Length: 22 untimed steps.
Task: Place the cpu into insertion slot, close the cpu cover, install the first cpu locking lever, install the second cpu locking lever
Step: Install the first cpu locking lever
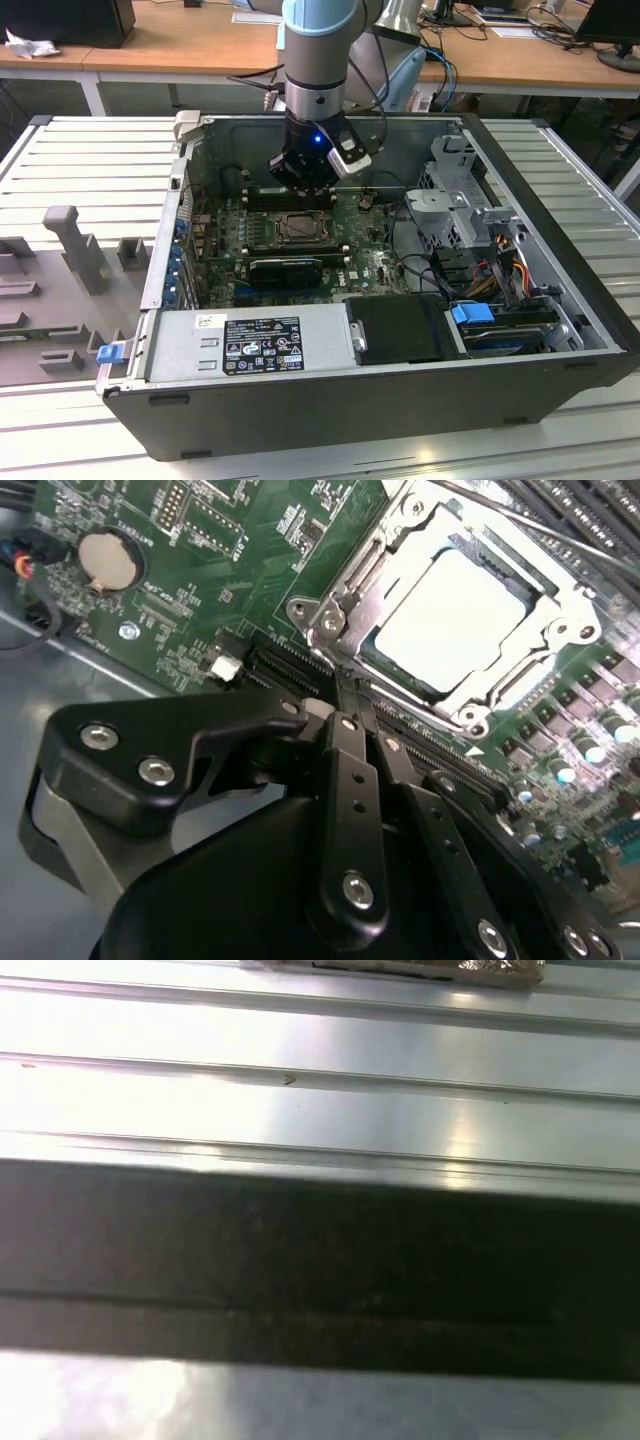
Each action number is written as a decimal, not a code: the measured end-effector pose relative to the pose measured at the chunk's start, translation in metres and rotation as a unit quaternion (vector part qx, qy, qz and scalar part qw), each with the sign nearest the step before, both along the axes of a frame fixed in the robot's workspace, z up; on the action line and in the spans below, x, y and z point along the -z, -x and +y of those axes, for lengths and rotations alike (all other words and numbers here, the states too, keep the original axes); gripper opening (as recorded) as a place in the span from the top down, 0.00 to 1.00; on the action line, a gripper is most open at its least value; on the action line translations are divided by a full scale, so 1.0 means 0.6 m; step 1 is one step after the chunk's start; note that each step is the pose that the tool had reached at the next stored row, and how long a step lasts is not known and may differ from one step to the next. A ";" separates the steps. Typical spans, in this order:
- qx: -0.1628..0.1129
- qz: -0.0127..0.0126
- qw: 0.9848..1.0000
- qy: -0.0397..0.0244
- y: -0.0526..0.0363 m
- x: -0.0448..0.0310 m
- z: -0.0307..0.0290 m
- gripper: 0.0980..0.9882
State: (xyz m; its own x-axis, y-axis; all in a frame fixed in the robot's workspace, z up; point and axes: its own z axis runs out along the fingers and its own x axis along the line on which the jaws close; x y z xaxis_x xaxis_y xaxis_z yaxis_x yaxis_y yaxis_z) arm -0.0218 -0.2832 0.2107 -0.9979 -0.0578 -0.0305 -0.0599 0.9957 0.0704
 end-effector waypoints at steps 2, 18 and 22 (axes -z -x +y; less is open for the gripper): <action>0.000 0.000 1.000 0.000 0.000 0.000 -0.0019 0.99; 0.000 0.000 1.000 0.000 0.000 0.000 -0.0173 0.99; 0.000 0.000 1.000 0.000 0.000 0.000 -0.0226 0.99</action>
State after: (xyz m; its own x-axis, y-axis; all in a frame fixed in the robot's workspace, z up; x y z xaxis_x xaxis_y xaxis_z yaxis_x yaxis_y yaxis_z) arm -0.0218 -0.2968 0.2108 -0.9979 -0.0579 -0.0303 -0.0599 0.9957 0.0700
